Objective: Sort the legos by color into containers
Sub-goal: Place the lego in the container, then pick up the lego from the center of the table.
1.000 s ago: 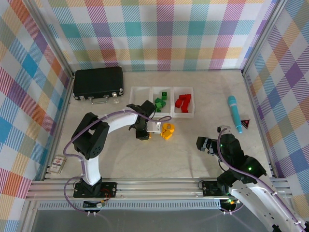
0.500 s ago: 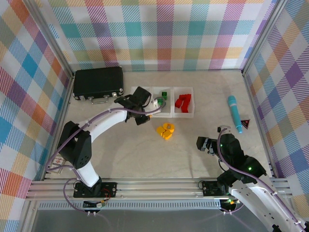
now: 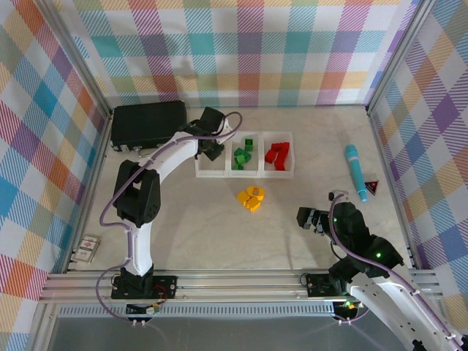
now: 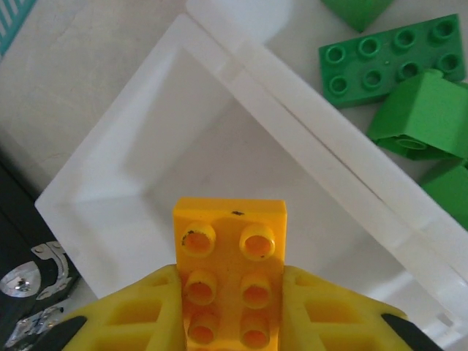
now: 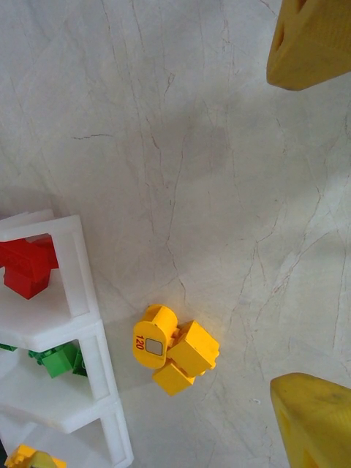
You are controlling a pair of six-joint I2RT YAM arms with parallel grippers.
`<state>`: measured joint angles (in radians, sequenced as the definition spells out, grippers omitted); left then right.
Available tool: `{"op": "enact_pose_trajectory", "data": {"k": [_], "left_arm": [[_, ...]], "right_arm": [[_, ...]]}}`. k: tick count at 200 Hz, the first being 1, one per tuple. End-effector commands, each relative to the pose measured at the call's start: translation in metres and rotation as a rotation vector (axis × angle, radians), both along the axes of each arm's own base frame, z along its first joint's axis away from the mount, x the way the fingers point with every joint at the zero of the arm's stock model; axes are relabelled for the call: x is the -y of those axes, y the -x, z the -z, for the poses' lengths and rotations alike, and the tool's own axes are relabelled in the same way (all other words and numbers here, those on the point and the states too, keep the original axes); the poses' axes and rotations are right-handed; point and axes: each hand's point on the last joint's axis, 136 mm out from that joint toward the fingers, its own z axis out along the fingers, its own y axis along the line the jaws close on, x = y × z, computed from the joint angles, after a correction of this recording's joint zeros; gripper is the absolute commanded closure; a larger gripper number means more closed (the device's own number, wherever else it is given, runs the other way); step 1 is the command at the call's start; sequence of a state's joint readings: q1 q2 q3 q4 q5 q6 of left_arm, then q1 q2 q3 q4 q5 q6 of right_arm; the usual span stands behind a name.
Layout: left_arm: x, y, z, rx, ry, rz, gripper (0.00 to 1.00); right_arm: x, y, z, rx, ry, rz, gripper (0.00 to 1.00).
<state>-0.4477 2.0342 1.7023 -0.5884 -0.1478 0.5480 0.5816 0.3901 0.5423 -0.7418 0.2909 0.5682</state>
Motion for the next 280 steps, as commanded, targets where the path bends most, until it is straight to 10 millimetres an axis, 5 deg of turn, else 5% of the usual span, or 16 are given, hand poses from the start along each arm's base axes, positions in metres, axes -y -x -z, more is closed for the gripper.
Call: {"op": "enact_pose_trajectory", "data": {"k": [1,48,100,120,128,143,177,195,213,237,280], "left_arm": [[-0.009,-0.003,-0.006,-0.024,0.058,-0.054,0.63],[-0.002,-0.002,-0.022,0.014,0.140,-0.033,0.55],[-0.002,0.010,-0.068,0.157,0.246,0.013,0.47],[-0.008,0.019,-0.094,0.257,0.293,-0.001,0.35],[-0.009,0.019,-0.109,0.315,0.318,-0.005,0.01],[-0.018,0.022,-0.120,0.373,0.320,-0.024,0.00],[-0.044,0.022,-0.113,0.363,0.393,-0.133,0.00],[-0.059,0.026,-0.098,0.186,0.477,-0.290,0.00],[-0.045,0.043,-0.078,-0.059,0.604,-0.273,0.00],[-0.041,0.056,-0.051,-0.134,0.636,-0.322,0.00],[-0.001,0.094,-0.056,-0.101,0.503,-0.254,0.00]], "right_arm": [[-0.002,0.001,-0.003,-0.008,-0.021,0.001,0.01],[-0.003,0.000,0.000,-0.029,-0.012,-0.003,0.01],[-0.002,0.001,0.002,-0.056,-0.011,0.011,0.01],[-0.002,0.001,0.000,-0.054,-0.015,0.014,0.01],[-0.003,0.001,-0.001,-0.054,-0.015,0.013,0.01],[-0.002,0.000,-0.002,-0.056,-0.010,0.016,0.01],[-0.005,-0.005,-0.005,-0.066,0.000,0.012,0.01],[-0.007,-0.008,-0.009,-0.062,0.006,0.009,0.01],[-0.008,-0.011,-0.012,-0.059,0.010,0.014,0.01],[-0.010,-0.015,-0.012,-0.065,0.008,0.015,0.01],[-0.011,-0.015,-0.008,-0.083,-0.007,0.033,0.01]]}}
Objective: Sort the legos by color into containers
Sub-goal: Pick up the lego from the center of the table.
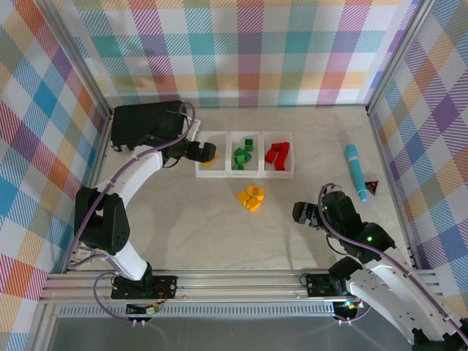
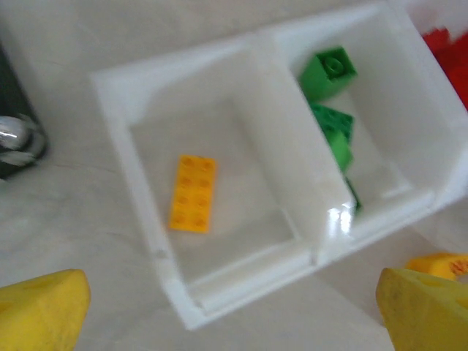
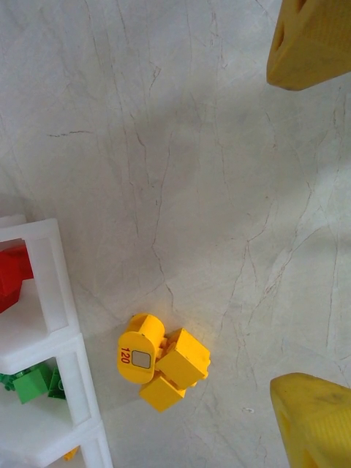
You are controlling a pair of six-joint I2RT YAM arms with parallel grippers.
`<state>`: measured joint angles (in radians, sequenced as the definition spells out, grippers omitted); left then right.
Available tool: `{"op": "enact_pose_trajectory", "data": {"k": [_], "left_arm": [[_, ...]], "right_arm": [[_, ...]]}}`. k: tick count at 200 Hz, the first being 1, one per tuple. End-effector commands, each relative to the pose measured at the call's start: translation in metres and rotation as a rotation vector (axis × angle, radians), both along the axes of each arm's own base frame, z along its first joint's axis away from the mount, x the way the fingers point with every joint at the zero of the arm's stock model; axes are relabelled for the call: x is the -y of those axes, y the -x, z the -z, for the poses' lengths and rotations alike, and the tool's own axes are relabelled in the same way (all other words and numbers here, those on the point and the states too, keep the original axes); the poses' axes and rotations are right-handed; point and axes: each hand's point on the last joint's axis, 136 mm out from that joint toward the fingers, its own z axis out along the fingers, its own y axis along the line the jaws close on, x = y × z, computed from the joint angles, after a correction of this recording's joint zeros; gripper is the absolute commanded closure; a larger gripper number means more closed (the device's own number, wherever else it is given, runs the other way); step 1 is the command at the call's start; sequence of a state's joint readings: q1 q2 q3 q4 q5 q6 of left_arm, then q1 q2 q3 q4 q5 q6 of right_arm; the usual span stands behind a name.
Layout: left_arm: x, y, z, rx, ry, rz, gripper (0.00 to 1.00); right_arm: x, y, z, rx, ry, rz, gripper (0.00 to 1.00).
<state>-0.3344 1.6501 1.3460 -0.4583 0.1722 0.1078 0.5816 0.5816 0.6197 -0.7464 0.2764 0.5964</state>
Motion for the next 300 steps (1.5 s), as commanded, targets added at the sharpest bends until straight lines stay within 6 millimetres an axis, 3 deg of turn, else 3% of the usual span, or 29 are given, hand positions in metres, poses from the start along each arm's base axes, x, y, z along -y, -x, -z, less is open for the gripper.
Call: {"op": "enact_pose_trajectory", "data": {"k": [1,54,105,159,193,257,300], "left_arm": [[0.025,0.035,0.002,-0.037,-0.029,0.034,0.00],[0.048,0.092,0.044,-0.103,-0.118,0.051,0.00],[0.076,0.114,0.070,-0.105,-0.189,0.122,0.00],[0.107,0.119,0.104,-0.155,-0.271,0.206,0.00],[0.111,0.108,0.120,-0.183,-0.349,0.214,0.00],[0.125,0.093,0.122,-0.179,-0.391,0.251,0.00],[0.122,0.096,0.132,-0.213,-0.431,0.285,0.00]], "right_arm": [[-0.001,-0.005,-0.012,0.029,-0.044,0.027,0.01],[0.000,-0.003,-0.010,0.019,-0.032,0.019,0.01],[-0.001,0.002,-0.002,-0.010,-0.045,0.023,0.01],[0.009,0.012,-0.002,-0.010,-0.041,0.041,0.01],[0.012,0.015,0.001,-0.015,-0.032,0.042,0.01],[0.010,0.013,0.001,-0.017,-0.023,0.035,0.01],[0.010,0.013,0.005,-0.025,-0.021,0.038,0.01]]}}
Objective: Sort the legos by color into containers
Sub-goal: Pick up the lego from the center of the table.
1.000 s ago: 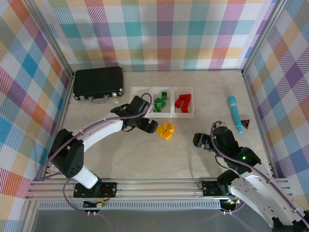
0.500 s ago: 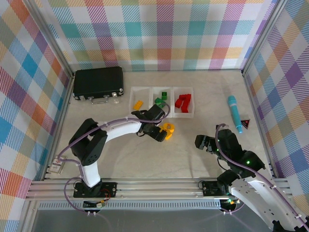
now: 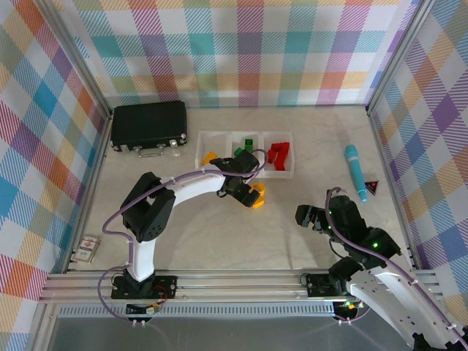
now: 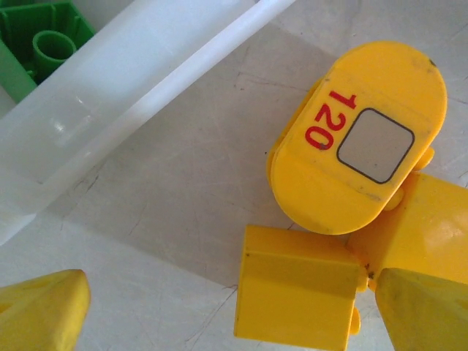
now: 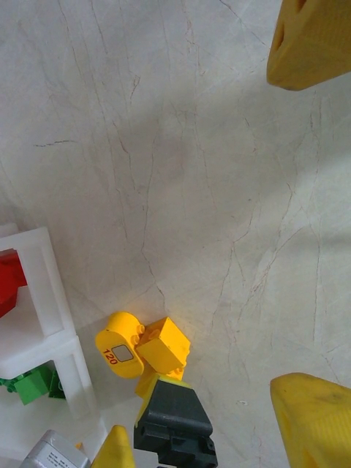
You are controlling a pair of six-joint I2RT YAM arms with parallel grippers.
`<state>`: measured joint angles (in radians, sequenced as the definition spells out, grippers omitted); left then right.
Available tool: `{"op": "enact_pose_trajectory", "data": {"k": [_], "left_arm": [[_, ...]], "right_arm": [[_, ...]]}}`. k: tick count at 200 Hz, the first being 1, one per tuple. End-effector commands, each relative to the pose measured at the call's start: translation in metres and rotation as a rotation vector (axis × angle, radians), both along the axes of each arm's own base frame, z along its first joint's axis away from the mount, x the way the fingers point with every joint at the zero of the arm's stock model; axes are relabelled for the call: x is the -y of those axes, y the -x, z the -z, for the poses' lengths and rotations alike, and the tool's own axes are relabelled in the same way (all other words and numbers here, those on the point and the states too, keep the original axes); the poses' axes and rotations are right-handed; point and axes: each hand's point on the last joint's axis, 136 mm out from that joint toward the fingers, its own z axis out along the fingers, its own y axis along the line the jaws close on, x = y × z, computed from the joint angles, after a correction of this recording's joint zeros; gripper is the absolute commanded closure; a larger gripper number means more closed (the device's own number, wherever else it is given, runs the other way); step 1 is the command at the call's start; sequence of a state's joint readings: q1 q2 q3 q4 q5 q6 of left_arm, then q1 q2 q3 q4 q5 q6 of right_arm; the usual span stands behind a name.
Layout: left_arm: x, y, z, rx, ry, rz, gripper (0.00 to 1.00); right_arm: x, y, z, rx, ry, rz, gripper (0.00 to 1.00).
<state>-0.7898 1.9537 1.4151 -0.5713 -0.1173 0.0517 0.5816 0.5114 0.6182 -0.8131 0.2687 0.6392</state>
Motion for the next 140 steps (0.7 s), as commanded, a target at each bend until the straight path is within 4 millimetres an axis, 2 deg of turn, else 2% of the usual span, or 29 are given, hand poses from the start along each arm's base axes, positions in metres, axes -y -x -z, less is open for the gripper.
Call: {"op": "enact_pose_trajectory", "data": {"k": [1,32,54,97,140], "left_arm": [[-0.006,0.008,0.010,-0.036,-0.062,0.036,0.00],[-0.004,0.016,0.017,-0.084,-0.029,0.055,0.00],[-0.003,0.021,0.023,-0.115,-0.009,0.074,0.05],[-0.017,0.018,0.021,-0.137,0.017,0.052,0.10],[-0.017,0.020,0.026,-0.173,0.011,0.075,0.13]], "right_arm": [[0.004,0.001,0.005,-0.013,0.013,0.013,0.01],[0.004,0.001,0.007,-0.014,0.014,0.013,0.01],[0.004,0.001,0.005,-0.011,0.011,0.014,0.01],[0.004,0.002,0.003,-0.003,0.006,0.013,0.01],[0.005,0.002,0.003,-0.003,0.006,0.016,0.01]]}}
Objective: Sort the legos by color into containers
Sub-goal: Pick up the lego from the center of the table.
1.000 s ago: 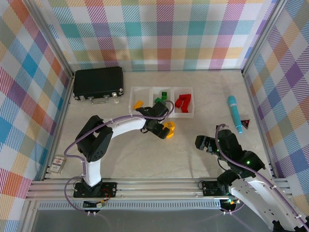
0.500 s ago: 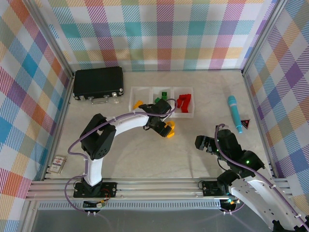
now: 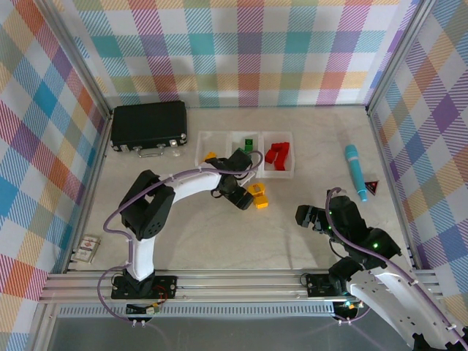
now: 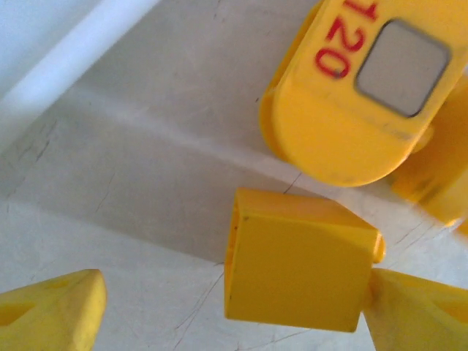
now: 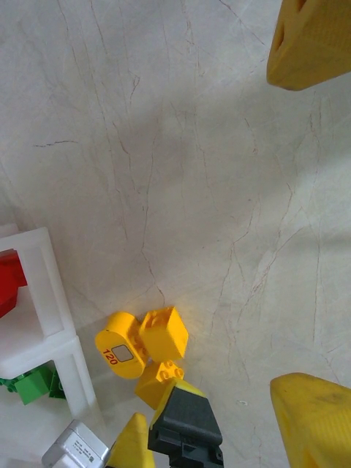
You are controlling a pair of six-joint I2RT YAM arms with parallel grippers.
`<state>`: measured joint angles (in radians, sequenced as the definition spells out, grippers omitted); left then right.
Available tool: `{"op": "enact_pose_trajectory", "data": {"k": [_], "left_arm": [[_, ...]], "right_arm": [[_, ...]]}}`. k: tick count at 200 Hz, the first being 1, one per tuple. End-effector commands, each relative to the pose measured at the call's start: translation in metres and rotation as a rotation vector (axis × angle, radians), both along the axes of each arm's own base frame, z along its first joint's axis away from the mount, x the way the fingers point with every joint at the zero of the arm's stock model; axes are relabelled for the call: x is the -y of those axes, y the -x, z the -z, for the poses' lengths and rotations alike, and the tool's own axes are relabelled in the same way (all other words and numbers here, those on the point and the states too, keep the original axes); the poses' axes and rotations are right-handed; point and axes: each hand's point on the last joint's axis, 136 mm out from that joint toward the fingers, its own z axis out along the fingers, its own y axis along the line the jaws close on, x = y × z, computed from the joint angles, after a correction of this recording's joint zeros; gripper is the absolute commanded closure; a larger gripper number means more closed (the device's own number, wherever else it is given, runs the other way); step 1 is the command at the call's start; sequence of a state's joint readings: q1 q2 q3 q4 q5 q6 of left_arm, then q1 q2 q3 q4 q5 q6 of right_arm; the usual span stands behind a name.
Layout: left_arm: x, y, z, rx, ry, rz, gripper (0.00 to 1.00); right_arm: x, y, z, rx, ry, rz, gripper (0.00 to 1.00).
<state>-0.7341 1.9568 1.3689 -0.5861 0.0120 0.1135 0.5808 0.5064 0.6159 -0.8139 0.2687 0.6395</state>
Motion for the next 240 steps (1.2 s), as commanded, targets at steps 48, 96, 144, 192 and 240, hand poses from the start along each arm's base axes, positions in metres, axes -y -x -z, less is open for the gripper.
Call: {"op": "enact_pose_trajectory", "data": {"k": [48,96,144,192,240], "left_arm": [[0.006,0.007,0.012,-0.072,0.013,0.034,0.17],[0.014,0.005,0.013,-0.080,0.035,0.058,0.19],[0.020,0.003,0.013,-0.093,0.044,0.074,0.25],[0.019,0.004,0.018,-0.109,0.032,0.068,0.40],[0.018,0.007,0.018,-0.120,0.040,0.045,0.61]], "right_arm": [[0.005,0.002,0.003,-0.002,0.008,0.016,0.01],[0.005,0.002,0.004,-0.004,0.009,0.017,0.01],[0.004,0.001,0.004,-0.002,0.010,0.015,0.01],[0.005,0.001,0.005,-0.003,0.009,0.017,0.01],[0.005,0.001,0.005,-0.001,0.009,0.017,0.01]]}}
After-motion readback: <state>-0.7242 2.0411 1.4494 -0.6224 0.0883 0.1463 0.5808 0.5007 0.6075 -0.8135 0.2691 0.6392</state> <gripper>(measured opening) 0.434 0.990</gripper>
